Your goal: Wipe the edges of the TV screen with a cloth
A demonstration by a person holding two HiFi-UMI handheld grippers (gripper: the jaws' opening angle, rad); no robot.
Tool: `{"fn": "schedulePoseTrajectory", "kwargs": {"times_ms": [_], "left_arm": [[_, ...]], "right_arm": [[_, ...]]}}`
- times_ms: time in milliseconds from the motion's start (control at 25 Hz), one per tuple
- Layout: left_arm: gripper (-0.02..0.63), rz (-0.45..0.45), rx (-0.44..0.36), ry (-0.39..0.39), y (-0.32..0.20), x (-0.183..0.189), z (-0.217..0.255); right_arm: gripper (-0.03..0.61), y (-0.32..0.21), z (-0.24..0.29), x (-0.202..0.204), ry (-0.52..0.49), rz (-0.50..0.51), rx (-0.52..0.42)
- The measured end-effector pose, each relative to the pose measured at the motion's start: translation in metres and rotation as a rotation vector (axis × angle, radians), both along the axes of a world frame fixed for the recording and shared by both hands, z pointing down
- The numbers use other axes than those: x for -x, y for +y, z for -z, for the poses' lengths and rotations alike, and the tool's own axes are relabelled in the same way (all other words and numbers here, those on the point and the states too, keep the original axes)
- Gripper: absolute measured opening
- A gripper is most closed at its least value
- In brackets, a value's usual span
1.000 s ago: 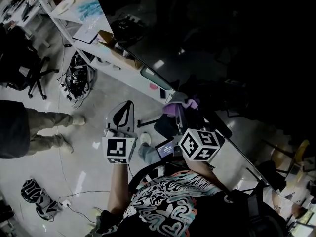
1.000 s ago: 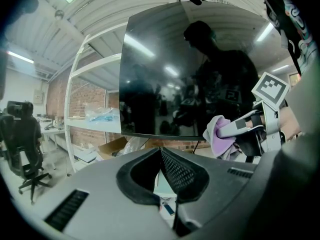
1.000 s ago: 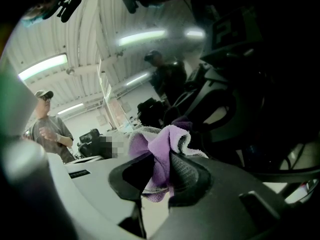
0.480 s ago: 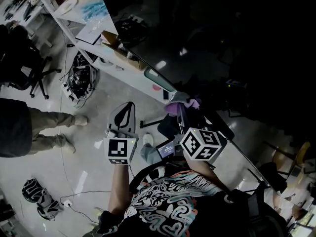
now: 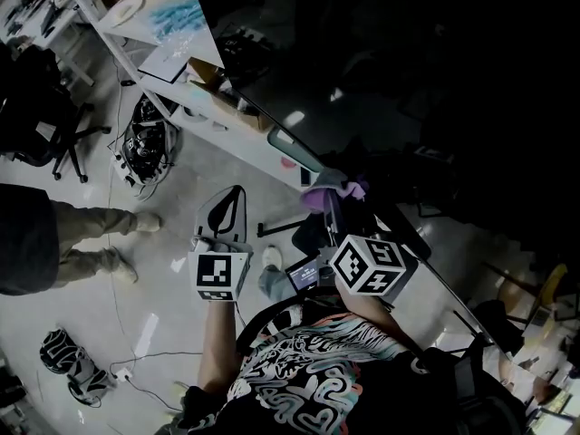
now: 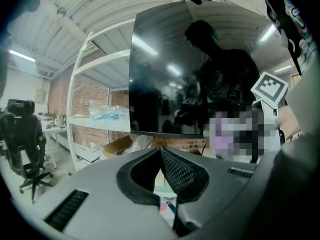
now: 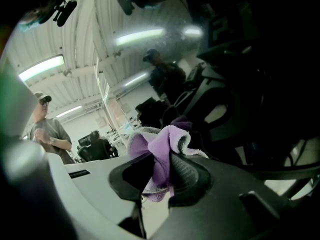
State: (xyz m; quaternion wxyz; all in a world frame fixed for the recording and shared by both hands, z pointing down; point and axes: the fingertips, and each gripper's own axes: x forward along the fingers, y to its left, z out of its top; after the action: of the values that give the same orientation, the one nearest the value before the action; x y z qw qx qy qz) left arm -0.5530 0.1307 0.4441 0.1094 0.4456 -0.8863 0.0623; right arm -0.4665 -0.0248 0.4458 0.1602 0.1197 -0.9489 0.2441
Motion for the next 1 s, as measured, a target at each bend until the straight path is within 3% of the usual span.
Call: {"fn": "schedulePoseTrajectory", "kwargs": {"times_ms": [640,1000], "left_arm": [[0.018,-0.005,-0.010,0.009,0.012,0.038,-0.003],[0.018,-0.016,0.003,-0.002,0.012,0.064,-0.001]], "right_arm": [[0.107,0.012,0.000,0.037,-0.005,-0.013,0.000],[0.107,0.015,0.000,0.059,-0.012,-0.013,0.048]]}}
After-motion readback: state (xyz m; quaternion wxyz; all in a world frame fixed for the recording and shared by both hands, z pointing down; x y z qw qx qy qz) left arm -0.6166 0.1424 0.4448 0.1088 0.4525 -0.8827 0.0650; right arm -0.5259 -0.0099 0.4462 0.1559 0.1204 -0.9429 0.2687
